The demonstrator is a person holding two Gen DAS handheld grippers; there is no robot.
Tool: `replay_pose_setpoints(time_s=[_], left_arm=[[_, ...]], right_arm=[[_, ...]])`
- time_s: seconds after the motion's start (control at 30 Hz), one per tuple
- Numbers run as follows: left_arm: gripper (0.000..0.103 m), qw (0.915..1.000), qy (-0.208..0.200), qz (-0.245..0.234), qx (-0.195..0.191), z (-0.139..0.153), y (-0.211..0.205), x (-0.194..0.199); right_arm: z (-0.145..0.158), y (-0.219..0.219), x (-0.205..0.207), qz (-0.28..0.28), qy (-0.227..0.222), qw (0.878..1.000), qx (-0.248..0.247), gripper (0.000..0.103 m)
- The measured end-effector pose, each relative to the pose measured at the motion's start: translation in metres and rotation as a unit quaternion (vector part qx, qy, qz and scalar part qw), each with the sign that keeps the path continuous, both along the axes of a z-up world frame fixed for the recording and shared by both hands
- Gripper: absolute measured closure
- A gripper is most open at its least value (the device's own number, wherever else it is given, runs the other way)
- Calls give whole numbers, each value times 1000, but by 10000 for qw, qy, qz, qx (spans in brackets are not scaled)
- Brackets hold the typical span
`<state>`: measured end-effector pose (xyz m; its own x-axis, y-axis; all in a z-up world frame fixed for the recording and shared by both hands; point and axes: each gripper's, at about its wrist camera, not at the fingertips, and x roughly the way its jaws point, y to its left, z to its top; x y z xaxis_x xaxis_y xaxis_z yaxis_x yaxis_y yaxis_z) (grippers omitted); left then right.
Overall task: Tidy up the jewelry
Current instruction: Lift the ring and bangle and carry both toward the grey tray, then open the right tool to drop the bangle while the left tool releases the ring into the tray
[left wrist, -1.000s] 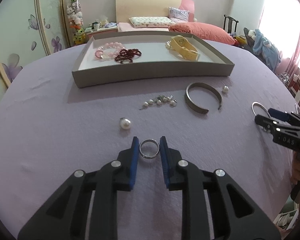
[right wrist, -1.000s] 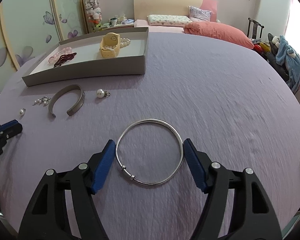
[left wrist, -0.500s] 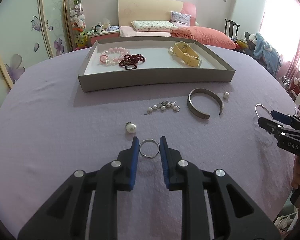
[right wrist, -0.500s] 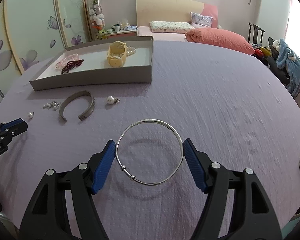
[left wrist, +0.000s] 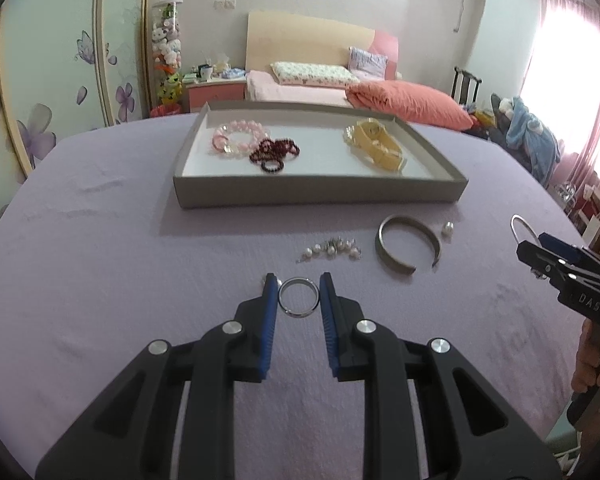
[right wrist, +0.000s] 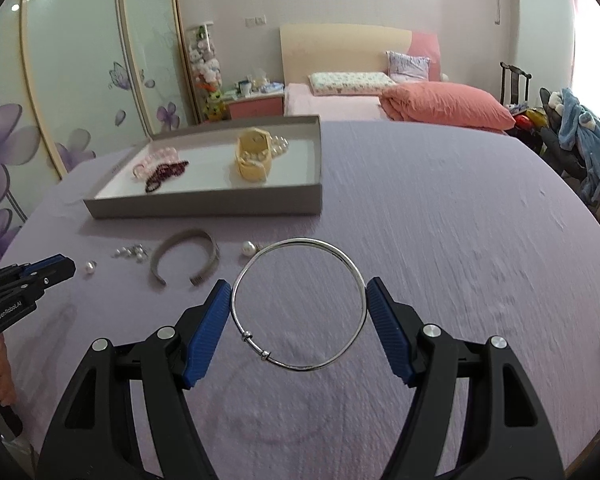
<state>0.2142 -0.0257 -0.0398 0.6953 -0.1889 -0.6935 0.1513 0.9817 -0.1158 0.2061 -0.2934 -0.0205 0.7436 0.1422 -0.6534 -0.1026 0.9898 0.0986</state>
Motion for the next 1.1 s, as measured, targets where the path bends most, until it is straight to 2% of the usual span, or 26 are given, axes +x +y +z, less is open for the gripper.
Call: replay_pose_setpoints(time_s=[0.7, 0.93, 1.1], left_arm=[[81, 9971, -648, 193, -357, 36, 10, -9], [81, 9953, -852, 232, -387, 46, 11, -9], [81, 9932, -1073, 271, -367, 58, 12, 0]], right_arm=[[35, 17, -3, 192, -879, 9952, 397, 34], [46, 24, 2, 260, -1068, 9928, 470, 34], [59, 31, 8, 278, -1357, 9890, 512, 34]])
